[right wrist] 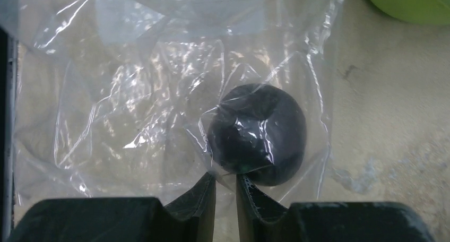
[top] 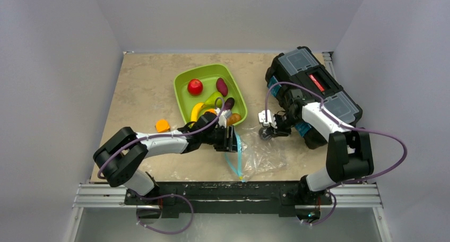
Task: Open the zip-top bag and remove the fake food
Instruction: Pick up the fake fruit from the zipper food storage bag.
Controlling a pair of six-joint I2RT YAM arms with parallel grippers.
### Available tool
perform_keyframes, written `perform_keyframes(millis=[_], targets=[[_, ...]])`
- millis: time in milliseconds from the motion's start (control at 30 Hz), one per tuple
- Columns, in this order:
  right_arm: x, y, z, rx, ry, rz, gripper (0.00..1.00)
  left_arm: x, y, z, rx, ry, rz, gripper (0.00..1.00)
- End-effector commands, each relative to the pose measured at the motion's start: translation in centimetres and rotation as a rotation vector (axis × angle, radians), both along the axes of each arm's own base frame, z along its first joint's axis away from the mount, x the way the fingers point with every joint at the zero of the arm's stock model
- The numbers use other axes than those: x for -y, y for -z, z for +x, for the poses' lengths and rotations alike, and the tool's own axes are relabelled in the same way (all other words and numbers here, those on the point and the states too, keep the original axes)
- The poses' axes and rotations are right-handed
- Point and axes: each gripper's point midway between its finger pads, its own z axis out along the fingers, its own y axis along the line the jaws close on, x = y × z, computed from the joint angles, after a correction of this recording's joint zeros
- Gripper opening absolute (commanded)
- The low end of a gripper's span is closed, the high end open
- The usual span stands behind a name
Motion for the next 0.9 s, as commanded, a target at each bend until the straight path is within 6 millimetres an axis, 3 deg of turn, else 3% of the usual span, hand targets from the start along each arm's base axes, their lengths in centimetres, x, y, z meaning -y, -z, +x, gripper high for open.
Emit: perform_keyframes(millis=[0, 167, 267, 500, 733, 867], targets=[[-1.7, -0.2, -2.8, -0.031, -0.091, 0.064, 0.19, 1.5, -1.4, 0.8, 0.059, 0.031, -0.059, 0.54], [-2.4, -1.1, -4.5, -0.065, -0.119, 0.111, 0.20, 1.7, -1.6, 1.0, 0.072, 0.029, -0.072, 0.58], [-2.9, -2.2, -4.6, -0.063, -0.095, 0.150, 0.26, 1.7, -1.6, 1.1, 0.080, 0.029, -0.077, 0.59], [-3.0, -5.6, -3.3, 0.010, -0.016, 0.207, 0.42, 1.7, -1.8, 0.9, 0.091, 0.032, -0.099, 0.47], [-2.3, -3.9, -1.2, 0.015, 0.008, 0.131, 0.43, 2.1, -2.3, 0.8, 0.099, 0.064, -0.119, 0.24], [-1.5, -2.7, -0.3, 0.004, 0.019, 0.072, 0.42, 2.2, -2.6, 0.7, 0.104, 0.070, -0.123, 0.18]])
